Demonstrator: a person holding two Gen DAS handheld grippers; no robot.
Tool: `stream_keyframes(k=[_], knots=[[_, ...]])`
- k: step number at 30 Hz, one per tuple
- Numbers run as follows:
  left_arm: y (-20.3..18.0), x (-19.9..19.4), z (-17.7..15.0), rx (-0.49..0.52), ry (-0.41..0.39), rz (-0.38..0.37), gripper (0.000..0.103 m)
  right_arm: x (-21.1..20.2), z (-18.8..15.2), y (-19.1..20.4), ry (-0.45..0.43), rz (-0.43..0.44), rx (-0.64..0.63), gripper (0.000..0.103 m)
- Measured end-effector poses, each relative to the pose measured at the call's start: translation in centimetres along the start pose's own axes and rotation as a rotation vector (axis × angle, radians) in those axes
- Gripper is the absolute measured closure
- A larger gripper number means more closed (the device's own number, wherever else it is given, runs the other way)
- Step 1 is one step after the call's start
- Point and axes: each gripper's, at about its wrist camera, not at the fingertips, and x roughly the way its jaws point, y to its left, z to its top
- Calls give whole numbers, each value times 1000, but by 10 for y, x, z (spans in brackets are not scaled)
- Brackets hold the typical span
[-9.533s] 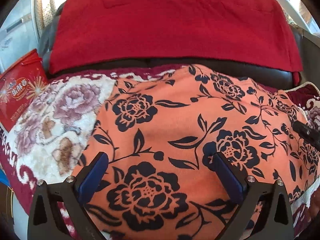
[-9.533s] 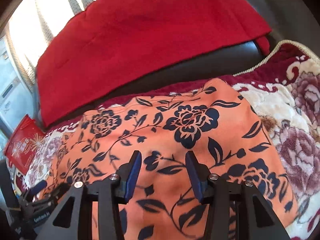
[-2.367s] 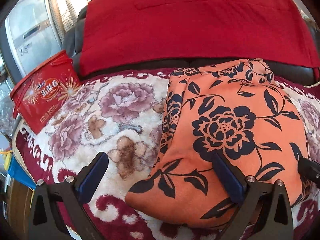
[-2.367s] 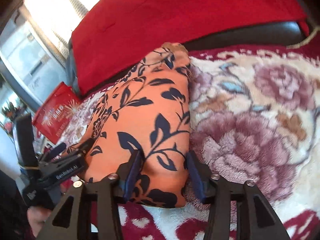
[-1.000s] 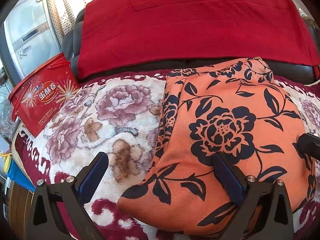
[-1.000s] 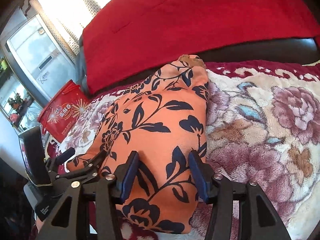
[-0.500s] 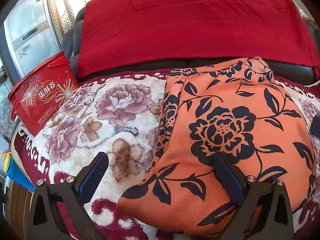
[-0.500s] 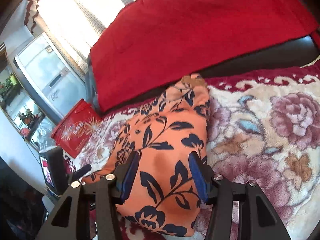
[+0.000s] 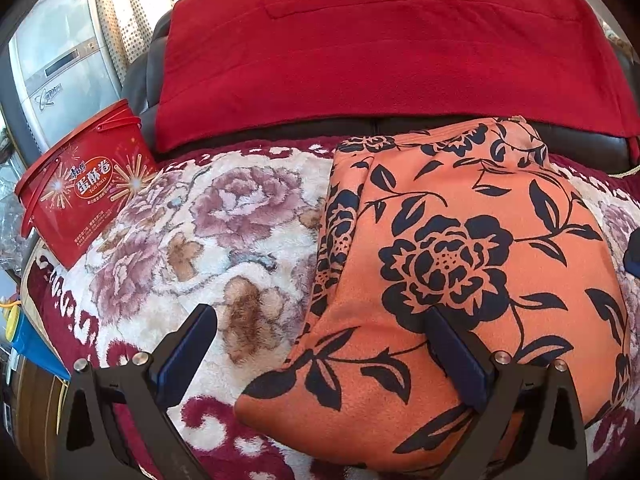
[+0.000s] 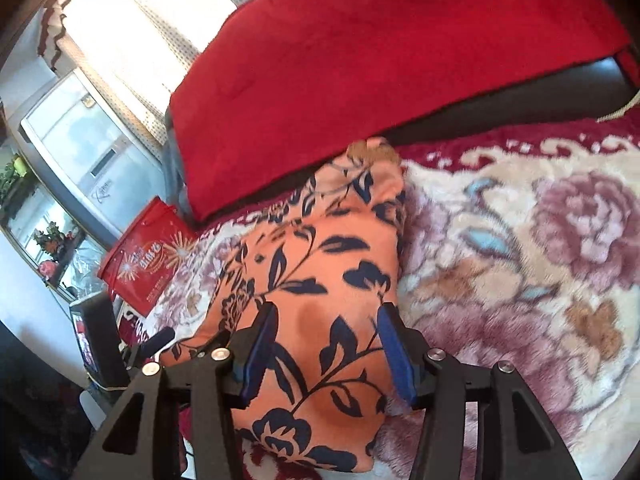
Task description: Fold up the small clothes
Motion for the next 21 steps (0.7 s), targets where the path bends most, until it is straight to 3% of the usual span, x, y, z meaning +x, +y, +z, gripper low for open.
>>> stream_keyframes(k=[21], knots=[[8, 0, 3, -46, -1, -24, 0, 4, 5, -20, 6, -13, 105, 47]])
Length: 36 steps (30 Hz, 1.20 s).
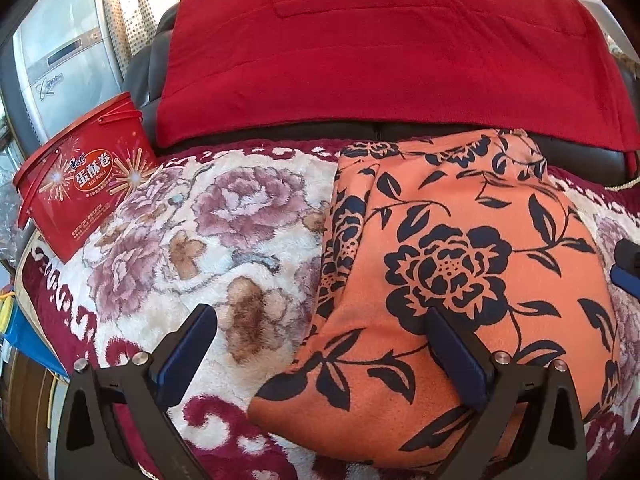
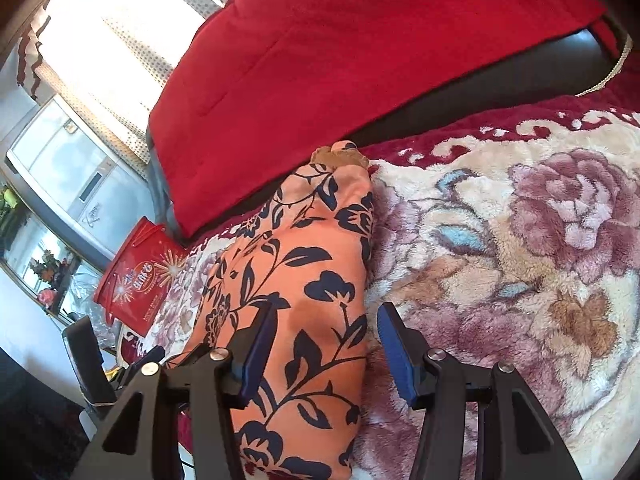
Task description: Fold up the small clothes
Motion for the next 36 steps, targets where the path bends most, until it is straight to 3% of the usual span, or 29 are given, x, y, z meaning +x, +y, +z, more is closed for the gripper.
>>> stream_keyframes(k=[22, 36], knots=[[55, 4, 10, -150, 3, 18, 0, 12, -4, 7, 21, 25, -2, 45], [58, 19, 7, -180, 68, -44, 0, 23, 1, -1, 45, 75, 41, 37]])
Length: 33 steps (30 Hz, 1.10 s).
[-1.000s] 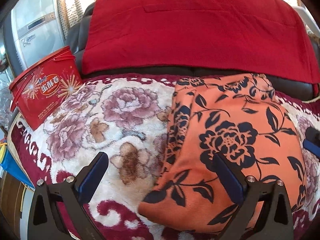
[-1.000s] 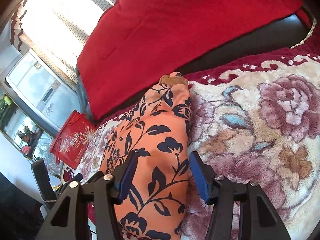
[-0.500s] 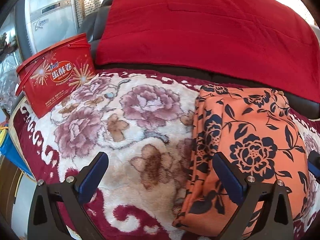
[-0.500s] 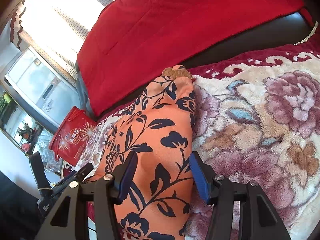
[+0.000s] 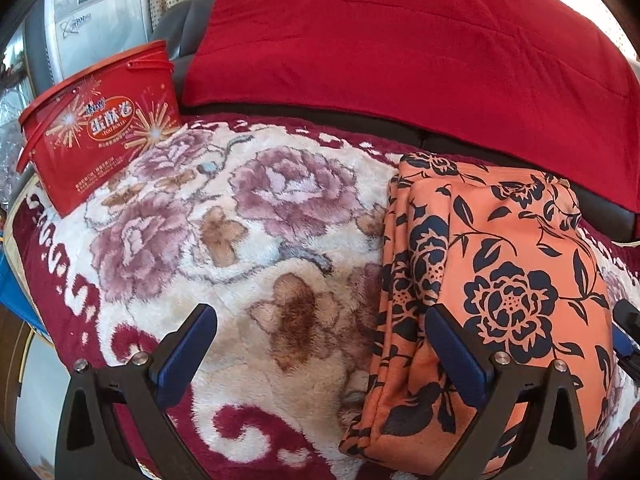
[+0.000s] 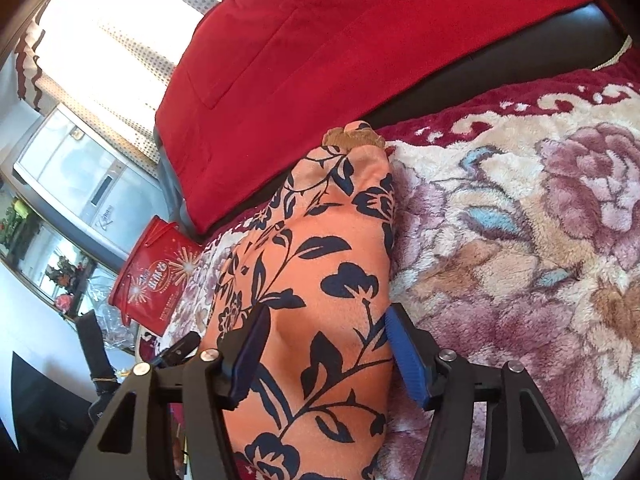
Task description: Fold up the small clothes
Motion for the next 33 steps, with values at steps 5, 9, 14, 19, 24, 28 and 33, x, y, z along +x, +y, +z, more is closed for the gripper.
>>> stream_keyframes(k=[5, 9, 14, 19, 24, 28, 33], knots=[[8, 11, -1, -70, 84, -175, 0, 19, 12, -4, 53, 9, -10, 37], [15, 24, 1, -144, 158, -326, 0, 29, 14, -12, 106, 47, 36, 37], [15, 48, -1, -235, 296, -535, 0, 36, 14, -18, 134, 82, 72, 35], [10, 68, -6, -271, 388, -644, 0, 44, 16, -23, 153, 111, 102, 31], [5, 80, -10, -299, 426, -721, 0, 55, 18, -17, 163, 112, 95, 27], [4, 88, -10, -371, 432, -814, 0, 62, 19, -13, 169, 107, 74, 25], [6, 88, -7, -372, 397, -804, 14, 65, 18, -6, 155, 84, 47, 29]])
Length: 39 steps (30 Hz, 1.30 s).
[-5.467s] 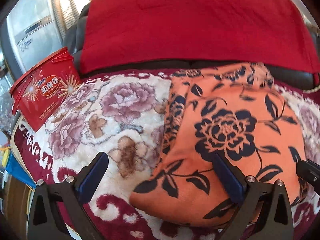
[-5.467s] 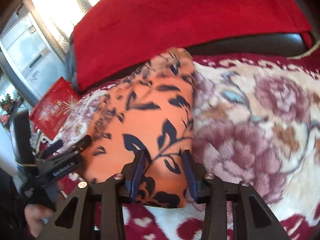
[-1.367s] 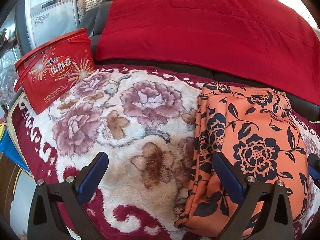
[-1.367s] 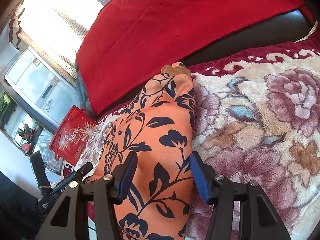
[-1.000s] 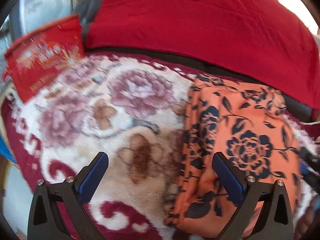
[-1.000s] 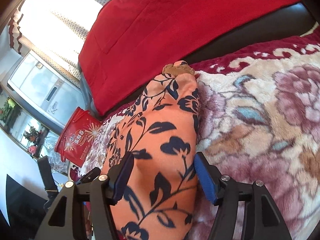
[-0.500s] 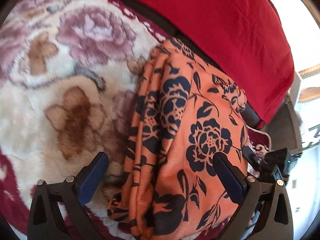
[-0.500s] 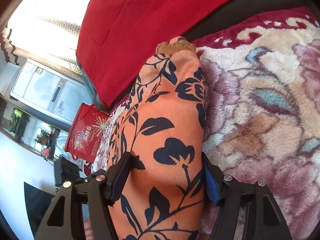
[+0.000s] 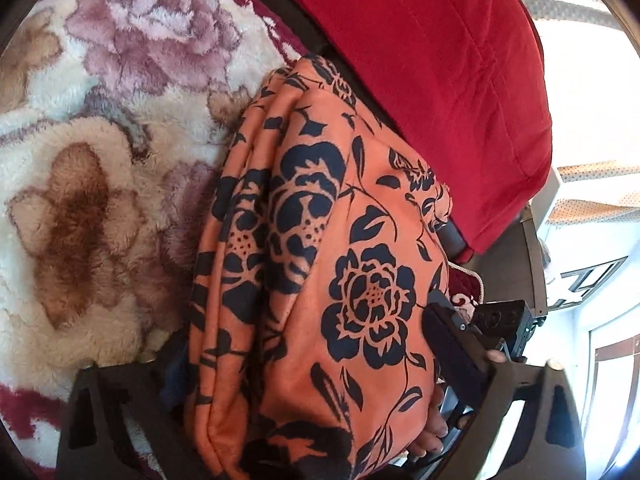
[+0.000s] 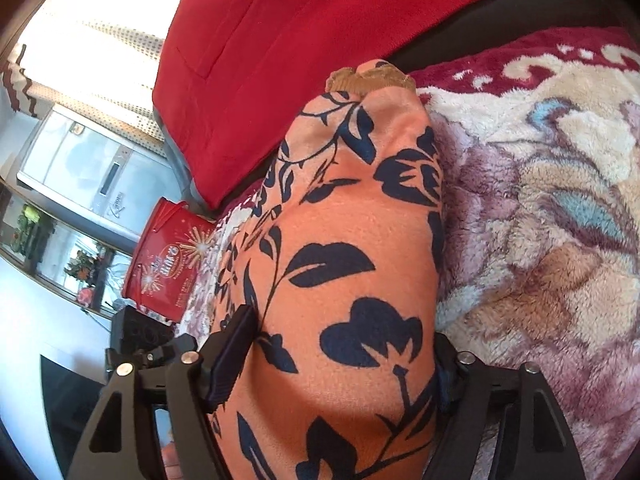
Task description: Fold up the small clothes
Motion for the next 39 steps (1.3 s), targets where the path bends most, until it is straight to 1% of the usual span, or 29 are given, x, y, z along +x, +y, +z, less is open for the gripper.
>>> stream_keyframes(k=[1, 2, 4, 7, 9, 12, 15, 18, 21, 25, 29, 32, 35, 39], knots=[[-3, 1, 1, 16, -11, 19, 24, 0, -1, 1, -6, -10, -6, 31], [-6, 2, 3, 28, -18, 37, 30, 0, -1, 2, -10, -17, -12, 33], [-11, 3, 2, 51, -38, 60, 49, 0, -2, 6, -23, -25, -28, 38], [-21, 1, 1, 84, -71, 75, 59, -3, -3, 11, -42, -40, -51, 44], [-30, -1, 0, 117, -95, 87, 62, -6, -4, 16, -59, -50, -71, 48], [-47, -4, -3, 169, -135, 102, 64, -13, -7, 24, -85, -71, -120, 52], [-64, -7, -9, 220, -167, 105, 65, -22, -9, 31, -110, -85, -162, 54], [-77, -5, -15, 245, -174, 82, 65, -37, -10, 37, -149, -101, -200, 54], [-95, -7, -23, 287, -187, 54, 65, -57, -11, 37, -191, -97, -220, 54], [-122, -4, -39, 364, -197, 69, 65, -89, -15, 37, -241, -96, -258, 54], [-143, 4, -57, 412, -193, 89, 65, -113, -16, 36, -264, -109, -296, 54], [-154, 12, -66, 435, -185, 92, 65, -129, -16, 28, -264, -104, -299, 54], [-156, 24, -70, 458, -172, 97, 65, -141, -17, 20, -261, -102, -296, 54], [-165, 44, -82, 501, -135, 117, 65, -155, -19, 10, -275, -124, -299, 54]])
